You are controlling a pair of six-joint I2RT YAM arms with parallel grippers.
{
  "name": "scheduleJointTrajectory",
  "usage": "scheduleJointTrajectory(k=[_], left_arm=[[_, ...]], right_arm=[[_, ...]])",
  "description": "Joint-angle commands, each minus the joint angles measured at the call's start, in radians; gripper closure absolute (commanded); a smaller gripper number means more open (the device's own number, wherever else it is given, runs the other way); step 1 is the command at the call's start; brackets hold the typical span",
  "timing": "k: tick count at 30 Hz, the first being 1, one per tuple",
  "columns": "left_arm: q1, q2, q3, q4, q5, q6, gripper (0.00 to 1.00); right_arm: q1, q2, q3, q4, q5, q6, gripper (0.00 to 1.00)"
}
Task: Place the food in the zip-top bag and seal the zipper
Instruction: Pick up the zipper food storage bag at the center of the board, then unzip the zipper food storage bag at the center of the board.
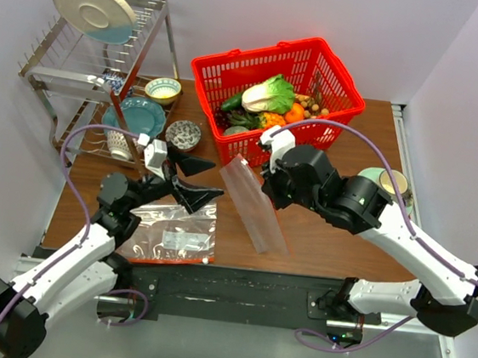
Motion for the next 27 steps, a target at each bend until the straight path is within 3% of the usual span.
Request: scheduleJointTrajectory(k=[1,6,13,18,21,27], left_arm=[[0.000,0.026,0.109,0.050,0.066,0.028,0.00],[0.000,0.060,0.171,0.089,0.161,0.050,0.01],[0.000,0.004,0.292,-0.168,0.173,0.210,0.03],[0.000,-0.055,0.283,-0.210,0.232,0.307,0.05],[0.000,-0.093,0.284,-0.298,0.268,0.449,0.06],[0.000,-0.133,0.232,-0.294,0.304,0.519,0.07]], right_arm=[[-0.007,0.000,0.090,-0.013,-0.127,-0.029,1.00],[-0.011,-0.019,0.104,0.035,-0.231,-0.029,1.00],[-0.011,-0.026,0.128,0.047,-0.335,-0.024,1.00],[-0.011,-0.052,0.102,0.089,-0.395,-0.024,1.00],[-0.011,-0.069,0.085,0.112,-0.427,-0.019,1.00],[-0.011,-0.071,0.073,0.139,-0.511,-0.010,1.00]])
